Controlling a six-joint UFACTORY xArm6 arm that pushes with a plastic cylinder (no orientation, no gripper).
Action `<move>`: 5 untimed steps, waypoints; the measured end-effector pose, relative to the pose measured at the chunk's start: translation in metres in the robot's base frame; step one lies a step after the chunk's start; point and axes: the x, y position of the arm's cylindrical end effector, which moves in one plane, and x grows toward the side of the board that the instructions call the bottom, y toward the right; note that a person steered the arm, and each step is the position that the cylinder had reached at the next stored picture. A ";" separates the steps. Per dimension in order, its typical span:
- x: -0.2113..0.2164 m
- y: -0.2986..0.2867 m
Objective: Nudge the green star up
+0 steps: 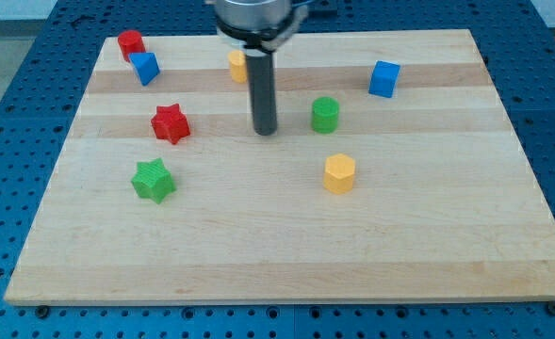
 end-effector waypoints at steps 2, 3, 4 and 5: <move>0.001 0.064; -0.010 0.064; -0.007 0.073; -0.007 0.096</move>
